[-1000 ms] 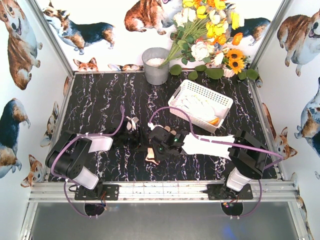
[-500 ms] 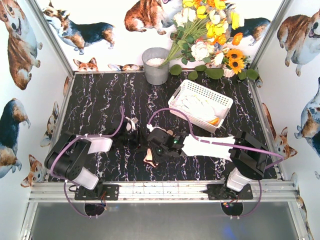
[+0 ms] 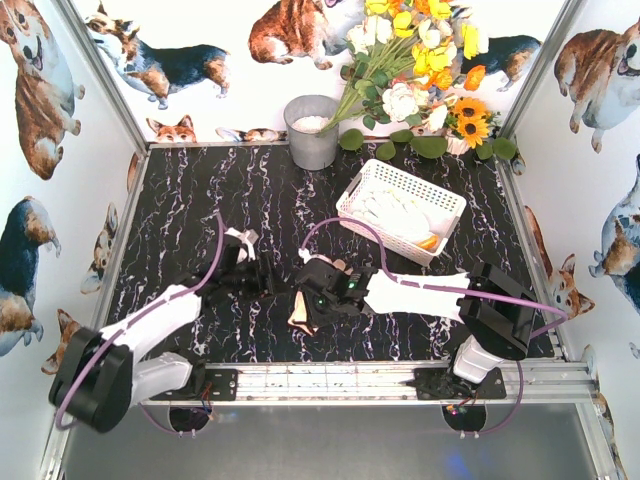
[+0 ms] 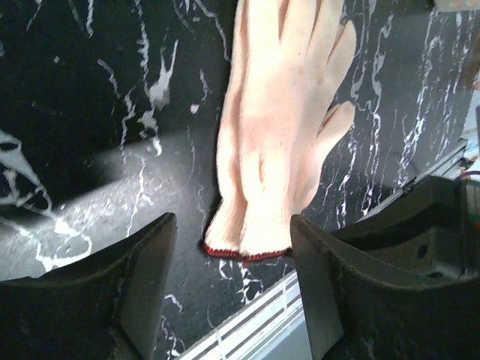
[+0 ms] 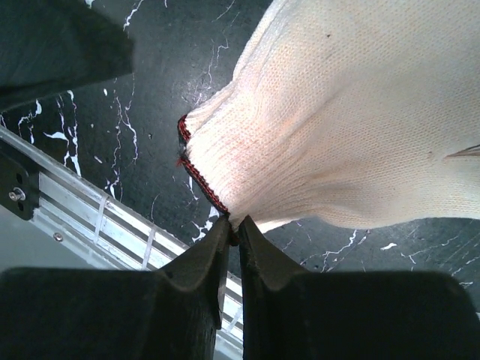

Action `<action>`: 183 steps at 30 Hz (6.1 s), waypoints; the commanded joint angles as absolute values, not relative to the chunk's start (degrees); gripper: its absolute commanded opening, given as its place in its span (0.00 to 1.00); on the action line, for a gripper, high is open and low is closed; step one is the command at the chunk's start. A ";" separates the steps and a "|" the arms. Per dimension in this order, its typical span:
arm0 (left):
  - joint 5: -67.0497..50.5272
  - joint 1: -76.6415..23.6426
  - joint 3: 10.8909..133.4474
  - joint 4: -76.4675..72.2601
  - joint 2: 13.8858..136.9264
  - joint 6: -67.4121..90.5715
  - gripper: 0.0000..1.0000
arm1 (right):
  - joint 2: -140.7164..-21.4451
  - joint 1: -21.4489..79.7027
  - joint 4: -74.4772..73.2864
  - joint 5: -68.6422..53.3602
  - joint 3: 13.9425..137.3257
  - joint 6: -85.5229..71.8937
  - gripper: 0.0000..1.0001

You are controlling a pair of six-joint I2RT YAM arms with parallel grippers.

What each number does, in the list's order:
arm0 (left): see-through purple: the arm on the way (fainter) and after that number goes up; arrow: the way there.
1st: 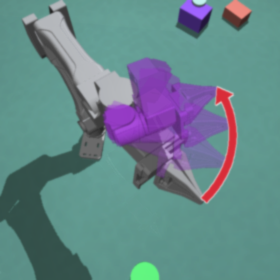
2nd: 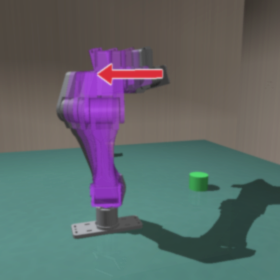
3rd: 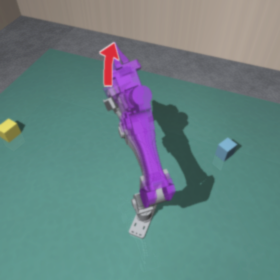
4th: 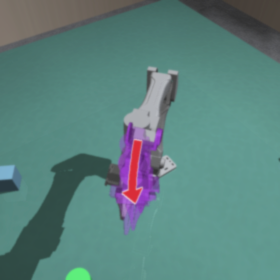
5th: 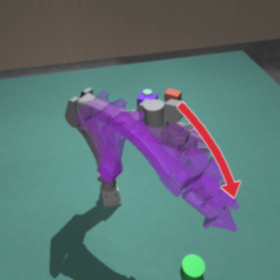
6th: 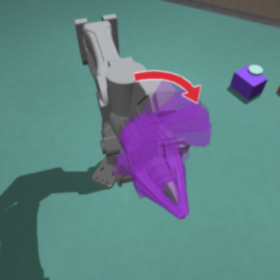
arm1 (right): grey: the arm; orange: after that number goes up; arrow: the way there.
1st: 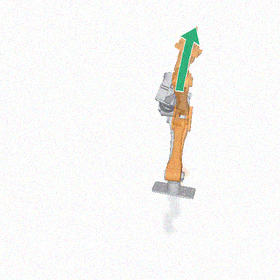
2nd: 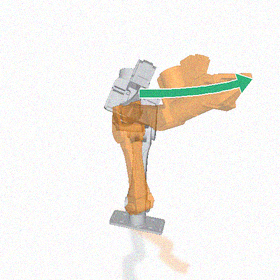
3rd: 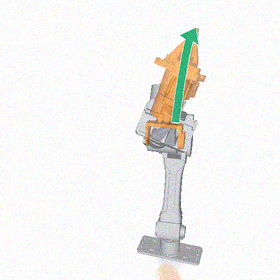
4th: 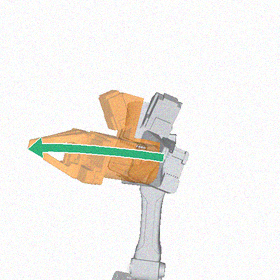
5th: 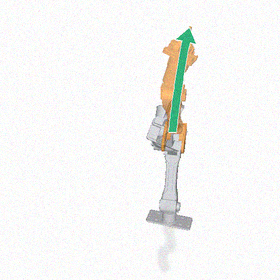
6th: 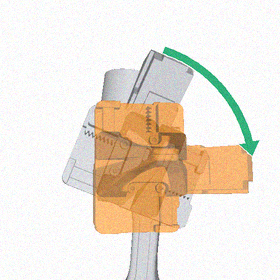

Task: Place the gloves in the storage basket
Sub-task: Adjust the glove at the center of the board, then pick up the glove from the center of the board.

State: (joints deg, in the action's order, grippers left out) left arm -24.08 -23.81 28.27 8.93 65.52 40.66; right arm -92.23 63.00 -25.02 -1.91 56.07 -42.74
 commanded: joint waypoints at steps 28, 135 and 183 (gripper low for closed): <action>-25.68 -36.63 13.91 -1.24 62.99 55.28 0.22 | -91.11 62.64 -17.75 -3.55 54.66 -48.75 0.10; -22.25 -51.19 36.58 -2.34 83.19 46.84 0.22 | -66.44 46.05 -8.84 -9.37 29.28 -59.83 0.46; -14.84 -51.89 21.19 -13.09 82.18 55.81 0.14 | -75.63 53.91 15.10 -3.60 15.48 -82.31 0.35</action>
State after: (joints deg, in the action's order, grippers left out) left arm -17.72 -51.68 23.16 -15.70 81.91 56.49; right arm -72.75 53.52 12.86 -3.73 15.66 -82.35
